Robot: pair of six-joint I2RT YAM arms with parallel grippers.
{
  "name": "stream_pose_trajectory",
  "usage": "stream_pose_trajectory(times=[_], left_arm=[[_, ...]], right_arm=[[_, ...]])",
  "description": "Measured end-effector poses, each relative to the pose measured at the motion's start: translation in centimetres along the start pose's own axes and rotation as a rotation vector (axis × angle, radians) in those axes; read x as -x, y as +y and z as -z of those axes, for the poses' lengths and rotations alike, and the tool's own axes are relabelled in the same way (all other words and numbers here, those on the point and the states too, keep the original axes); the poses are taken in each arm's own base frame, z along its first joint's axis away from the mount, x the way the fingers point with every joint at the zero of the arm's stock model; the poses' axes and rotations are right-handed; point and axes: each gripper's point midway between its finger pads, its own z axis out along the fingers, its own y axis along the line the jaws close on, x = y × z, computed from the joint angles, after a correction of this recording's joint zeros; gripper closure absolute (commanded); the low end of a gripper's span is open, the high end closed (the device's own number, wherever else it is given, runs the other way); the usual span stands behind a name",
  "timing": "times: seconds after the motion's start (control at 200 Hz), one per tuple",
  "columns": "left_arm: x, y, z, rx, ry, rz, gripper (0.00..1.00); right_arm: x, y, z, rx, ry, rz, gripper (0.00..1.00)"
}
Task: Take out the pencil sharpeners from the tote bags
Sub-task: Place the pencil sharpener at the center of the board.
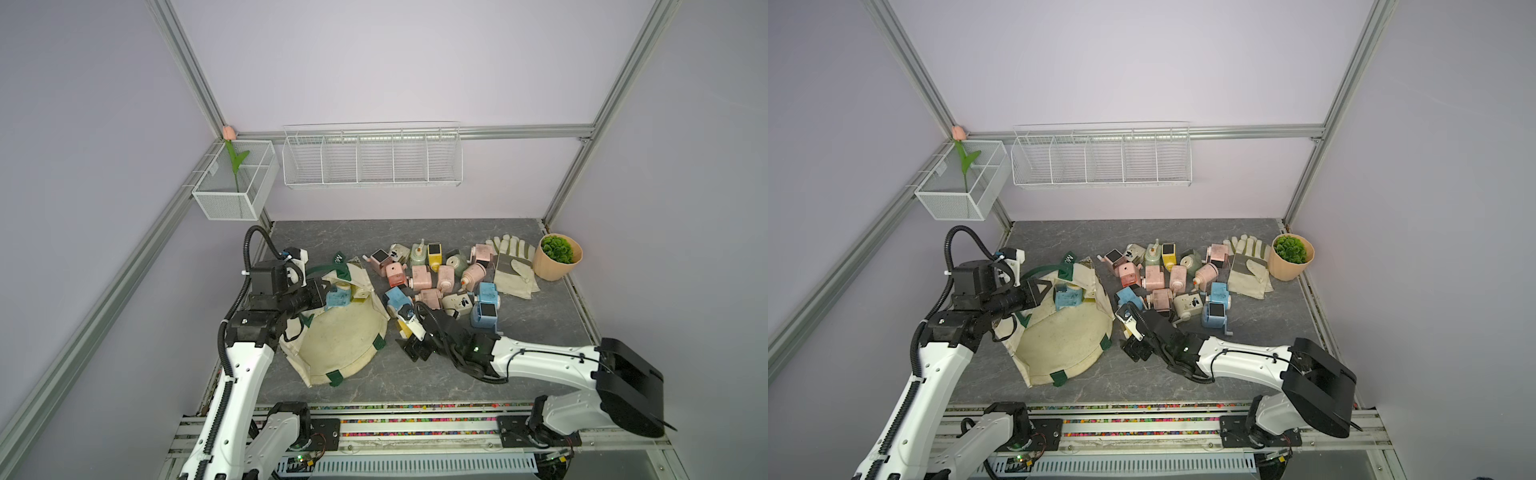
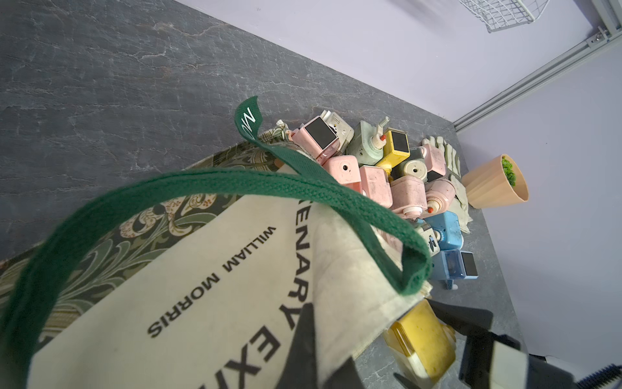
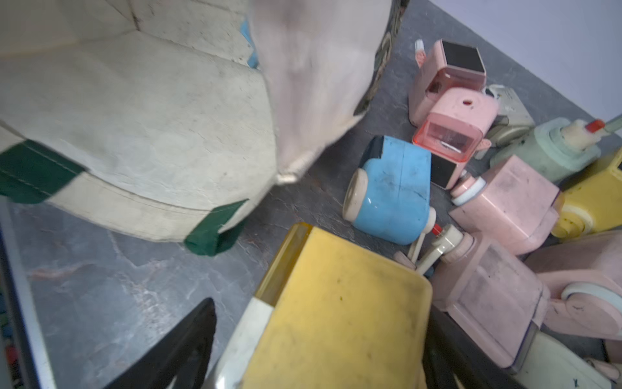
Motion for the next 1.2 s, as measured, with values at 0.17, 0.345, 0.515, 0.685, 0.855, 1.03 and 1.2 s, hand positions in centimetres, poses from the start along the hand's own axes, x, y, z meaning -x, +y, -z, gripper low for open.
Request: stream_pose_trajectory(times=[0.17, 0.345, 0.515, 0.685, 0.855, 1.03, 1.2], left_arm=[[0.0, 0.0, 0.0, 0.000, 0.000, 0.000, 1.00], [0.0, 0.0, 0.0, 0.001, 0.000, 0.001, 1.00], [0.0, 0.0, 0.0, 0.001, 0.000, 0.001, 1.00], [0.0, 0.0, 0.0, 0.000, 0.000, 0.001, 1.00], [0.0, 0.0, 0.0, 0.001, 0.000, 0.001, 1.00], [0.0, 0.0, 0.0, 0.001, 0.000, 0.001, 1.00], [0.0, 0.0, 0.0, 0.001, 0.000, 0.001, 1.00]], right_arm=[[-2.1, -0.8, -2.5, -0.011, 0.081, -0.029, 0.40], [-2.8, 0.0, -5.0, 0.018, 0.118, -0.038, 0.38], [-2.4, 0.4, -6.5, 0.032, 0.105, -0.047, 0.35], [-1.4, 0.7, -7.9, 0.039, 0.085, -0.055, 0.27], [-1.3, 0.7, -8.2, 0.038, 0.084, -0.059, 0.14], [-1.3, 0.6, -8.2, 0.036, 0.084, -0.061, 0.04], [-1.0, 0.4, -7.7, 0.034, 0.071, -0.062, 0.02]])
